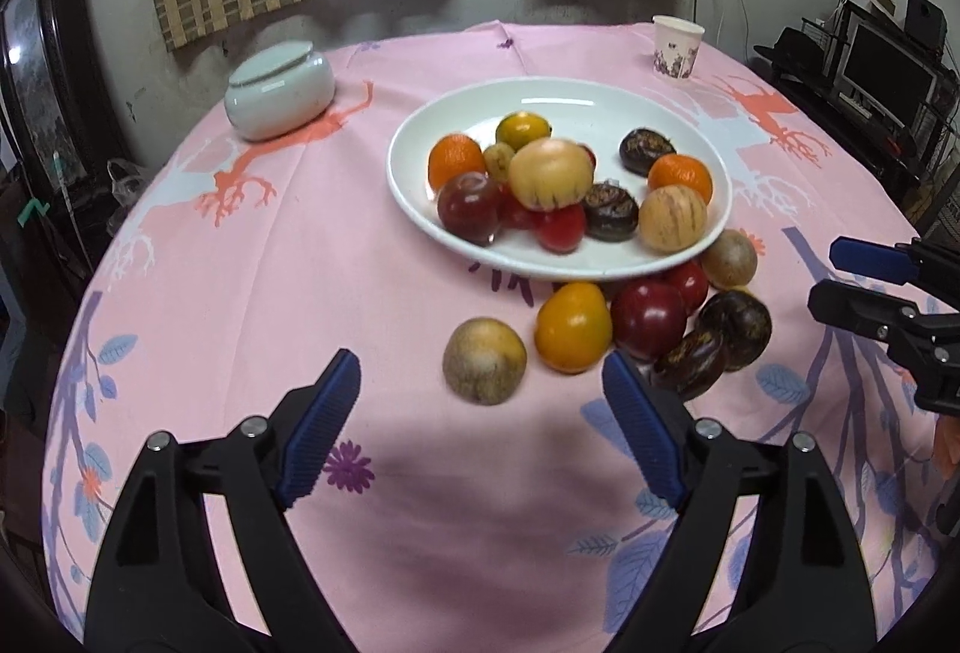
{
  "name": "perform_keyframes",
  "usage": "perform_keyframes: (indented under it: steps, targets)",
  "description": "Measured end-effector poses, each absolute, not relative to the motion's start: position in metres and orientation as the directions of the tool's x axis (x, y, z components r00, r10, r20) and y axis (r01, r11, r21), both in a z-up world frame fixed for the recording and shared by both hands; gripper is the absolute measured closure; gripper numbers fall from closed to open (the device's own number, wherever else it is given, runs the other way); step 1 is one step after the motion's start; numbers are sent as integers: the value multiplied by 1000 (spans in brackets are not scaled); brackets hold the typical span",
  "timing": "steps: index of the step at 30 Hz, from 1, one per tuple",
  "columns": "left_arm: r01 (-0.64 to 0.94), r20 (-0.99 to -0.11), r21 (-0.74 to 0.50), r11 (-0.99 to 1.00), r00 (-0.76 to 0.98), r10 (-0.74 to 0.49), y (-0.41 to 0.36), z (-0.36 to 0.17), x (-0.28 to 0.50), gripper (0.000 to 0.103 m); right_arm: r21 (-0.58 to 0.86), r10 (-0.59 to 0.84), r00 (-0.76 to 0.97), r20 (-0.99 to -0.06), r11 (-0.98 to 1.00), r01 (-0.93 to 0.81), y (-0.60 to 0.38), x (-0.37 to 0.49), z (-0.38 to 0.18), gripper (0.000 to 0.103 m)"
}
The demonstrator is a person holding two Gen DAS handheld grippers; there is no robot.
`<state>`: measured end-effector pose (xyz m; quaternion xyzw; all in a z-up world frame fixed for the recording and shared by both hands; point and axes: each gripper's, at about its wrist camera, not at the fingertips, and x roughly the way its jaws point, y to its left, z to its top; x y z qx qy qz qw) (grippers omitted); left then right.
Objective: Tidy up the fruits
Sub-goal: 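Move both open tools back from the plate to the fruit pile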
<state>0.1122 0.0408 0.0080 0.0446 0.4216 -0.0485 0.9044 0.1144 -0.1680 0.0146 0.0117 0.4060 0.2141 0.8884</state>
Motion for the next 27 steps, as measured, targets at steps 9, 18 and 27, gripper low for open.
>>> perform_keyframes:
  steps: [9, 18, 27]
  targets:
    - [108, -802, 38, 993, 596, -34, 47, -12, 123, 19, 274, 431, 540, -723, 897, -348, -179, 121, 1, 43]
    - [91, -849, 10, 996, 527, -39, 55, -32, 143, 37, 291, 452, 523, -723, 885, -362, -180, 121, -3, 43]
    - [104, -838, 5, 995, 543, -53, 50, -38, 148, 48, 294, 455, 506, -733, 882, -368, -177, 121, -8, 43]
